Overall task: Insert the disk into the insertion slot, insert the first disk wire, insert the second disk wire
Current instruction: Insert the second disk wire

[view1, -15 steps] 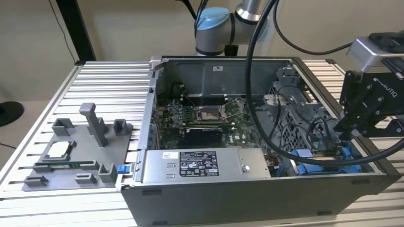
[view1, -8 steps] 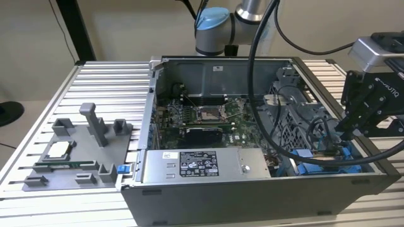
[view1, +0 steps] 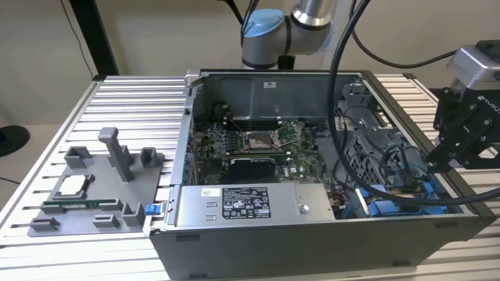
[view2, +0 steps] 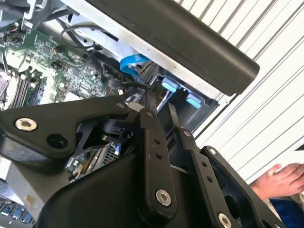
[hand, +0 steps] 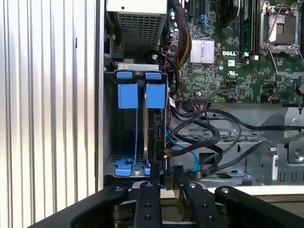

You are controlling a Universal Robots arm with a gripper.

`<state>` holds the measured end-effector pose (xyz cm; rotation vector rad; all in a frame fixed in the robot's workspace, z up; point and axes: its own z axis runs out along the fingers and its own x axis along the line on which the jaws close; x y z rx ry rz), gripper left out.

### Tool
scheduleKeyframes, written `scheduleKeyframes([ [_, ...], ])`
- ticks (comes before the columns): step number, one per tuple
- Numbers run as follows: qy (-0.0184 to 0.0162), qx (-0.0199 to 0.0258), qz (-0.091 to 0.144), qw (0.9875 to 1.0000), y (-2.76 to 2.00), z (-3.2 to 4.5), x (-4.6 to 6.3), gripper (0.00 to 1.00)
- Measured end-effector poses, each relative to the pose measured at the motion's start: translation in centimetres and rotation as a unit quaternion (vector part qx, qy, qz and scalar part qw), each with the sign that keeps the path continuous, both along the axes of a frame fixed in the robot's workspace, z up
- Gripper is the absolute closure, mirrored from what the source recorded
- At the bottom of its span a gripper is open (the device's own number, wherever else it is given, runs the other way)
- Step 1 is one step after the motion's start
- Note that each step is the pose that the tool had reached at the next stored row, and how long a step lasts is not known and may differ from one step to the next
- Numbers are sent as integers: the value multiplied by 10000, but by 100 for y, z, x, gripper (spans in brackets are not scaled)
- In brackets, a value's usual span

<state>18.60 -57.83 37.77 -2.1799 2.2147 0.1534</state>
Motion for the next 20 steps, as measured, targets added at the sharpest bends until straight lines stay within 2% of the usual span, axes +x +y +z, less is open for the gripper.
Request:
scheduleKeyframes([
  [6,0,0,0,10000,0,-1,91,0],
  [20,1,0,0,10000,0,-25,103,0],
])
